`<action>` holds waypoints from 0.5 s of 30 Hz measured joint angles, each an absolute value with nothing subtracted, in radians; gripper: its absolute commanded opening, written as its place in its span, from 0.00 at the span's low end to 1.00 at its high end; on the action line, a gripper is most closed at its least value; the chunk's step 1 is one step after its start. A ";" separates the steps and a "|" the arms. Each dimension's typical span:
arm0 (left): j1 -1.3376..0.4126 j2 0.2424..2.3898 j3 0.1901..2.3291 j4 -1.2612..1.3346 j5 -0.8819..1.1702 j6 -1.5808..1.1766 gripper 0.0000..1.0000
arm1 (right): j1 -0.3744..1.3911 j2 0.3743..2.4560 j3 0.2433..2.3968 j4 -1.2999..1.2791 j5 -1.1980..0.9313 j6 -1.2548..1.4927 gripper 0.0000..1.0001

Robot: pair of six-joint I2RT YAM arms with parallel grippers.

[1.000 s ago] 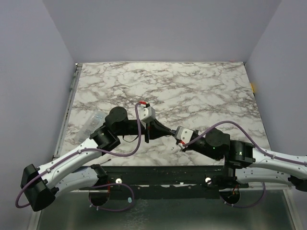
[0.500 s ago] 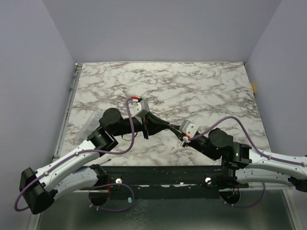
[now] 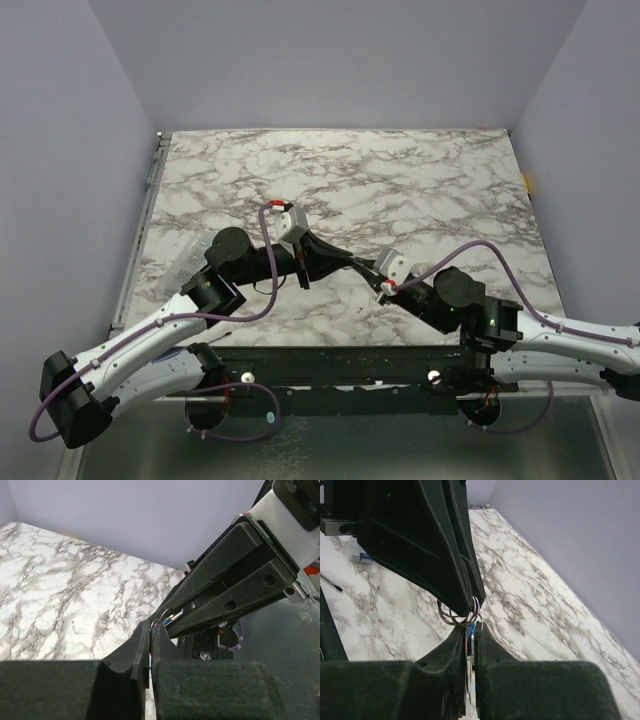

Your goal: Put the keys on the keyring

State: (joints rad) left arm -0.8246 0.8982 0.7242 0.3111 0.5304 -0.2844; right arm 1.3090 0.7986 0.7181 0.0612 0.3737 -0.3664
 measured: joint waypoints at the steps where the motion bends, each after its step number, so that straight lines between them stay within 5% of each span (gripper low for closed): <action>1: -0.825 0.898 0.724 0.311 0.530 -0.284 0.13 | 1.309 0.799 0.719 0.061 0.374 -0.366 0.01; 9: -0.822 0.881 0.722 0.311 0.531 -0.252 0.57 | 1.310 0.794 0.739 0.004 0.369 -0.379 0.01; 15: -0.817 0.822 0.722 0.298 0.554 -0.197 0.75 | 1.310 0.785 0.815 -0.156 0.334 -0.403 0.01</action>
State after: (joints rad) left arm -0.8169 0.8219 0.7223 0.2977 0.5537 -0.1967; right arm 1.3098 0.7849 0.8150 -0.1562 0.3344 -0.4026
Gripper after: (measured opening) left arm 0.683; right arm 0.122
